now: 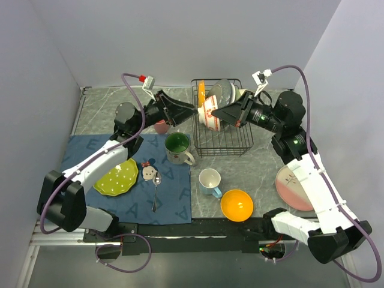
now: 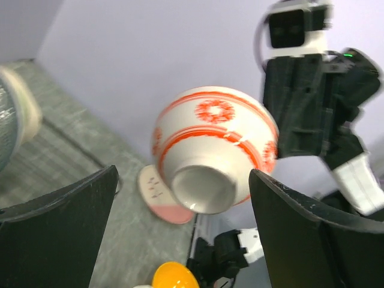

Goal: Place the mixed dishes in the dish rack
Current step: Pass the bowl from the right arm to the left

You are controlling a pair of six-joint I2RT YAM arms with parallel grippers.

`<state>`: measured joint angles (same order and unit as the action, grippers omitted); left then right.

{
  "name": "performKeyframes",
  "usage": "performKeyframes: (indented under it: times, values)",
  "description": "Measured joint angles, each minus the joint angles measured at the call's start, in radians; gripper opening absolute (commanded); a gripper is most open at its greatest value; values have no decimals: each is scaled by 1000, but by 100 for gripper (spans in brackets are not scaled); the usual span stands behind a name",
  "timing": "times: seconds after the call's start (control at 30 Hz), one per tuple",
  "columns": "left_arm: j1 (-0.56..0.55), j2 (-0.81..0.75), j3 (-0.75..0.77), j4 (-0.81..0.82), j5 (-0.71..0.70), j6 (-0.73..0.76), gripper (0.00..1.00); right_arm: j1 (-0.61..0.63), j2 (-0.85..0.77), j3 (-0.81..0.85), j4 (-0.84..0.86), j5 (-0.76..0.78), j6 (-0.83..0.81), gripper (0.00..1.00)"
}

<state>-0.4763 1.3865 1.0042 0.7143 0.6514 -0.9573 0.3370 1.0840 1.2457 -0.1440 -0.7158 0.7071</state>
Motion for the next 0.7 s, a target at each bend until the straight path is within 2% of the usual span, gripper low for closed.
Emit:
performKeyframes:
  times: [0.23,0.6,0.7]
  values:
    - [-34,6,0,233,88,-81,97,-4,-18,0,45,-40,35,0]
    - [-64,32,-14,266,81,-84,99,-15,-22,-2,92,-66,79,0]
    - [-69,32,-18,267,81,-85,91,-17,-23,-3,102,-75,89,0]
